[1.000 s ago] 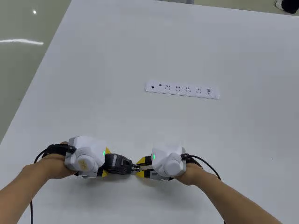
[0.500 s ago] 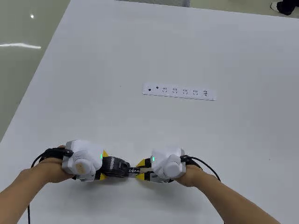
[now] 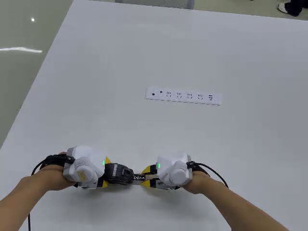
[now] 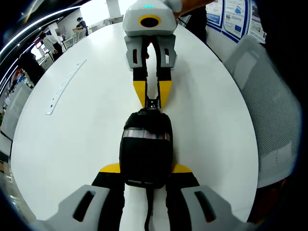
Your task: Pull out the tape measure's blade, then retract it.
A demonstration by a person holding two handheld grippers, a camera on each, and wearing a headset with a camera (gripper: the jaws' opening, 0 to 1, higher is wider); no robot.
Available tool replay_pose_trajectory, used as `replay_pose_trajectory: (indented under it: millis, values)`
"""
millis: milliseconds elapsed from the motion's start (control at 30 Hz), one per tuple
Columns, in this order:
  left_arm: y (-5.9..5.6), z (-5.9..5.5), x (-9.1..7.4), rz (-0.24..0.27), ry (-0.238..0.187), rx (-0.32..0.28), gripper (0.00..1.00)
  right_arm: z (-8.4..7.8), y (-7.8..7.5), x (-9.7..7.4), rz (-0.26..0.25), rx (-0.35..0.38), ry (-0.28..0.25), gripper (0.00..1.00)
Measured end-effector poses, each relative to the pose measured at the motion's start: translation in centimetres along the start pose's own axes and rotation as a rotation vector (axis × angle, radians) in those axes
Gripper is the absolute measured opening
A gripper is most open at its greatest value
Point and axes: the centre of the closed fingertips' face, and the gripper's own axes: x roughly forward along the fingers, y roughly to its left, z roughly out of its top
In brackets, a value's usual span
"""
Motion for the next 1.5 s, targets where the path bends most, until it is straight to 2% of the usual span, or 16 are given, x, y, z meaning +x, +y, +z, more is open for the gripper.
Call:
replay_pose_trajectory:
  millis: [533,1500]
  values:
    - [-0.1,0.5,-0.2,0.001,0.002,0.002,0.27,-0.6,0.0,-0.5,-0.003,-0.004,0.011,0.12]
    - [0.0,0.1,0.1,-0.001,0.009,-0.002,0.27,-1.7,0.1,-1.6,-0.011,-0.006,0.029,0.12]
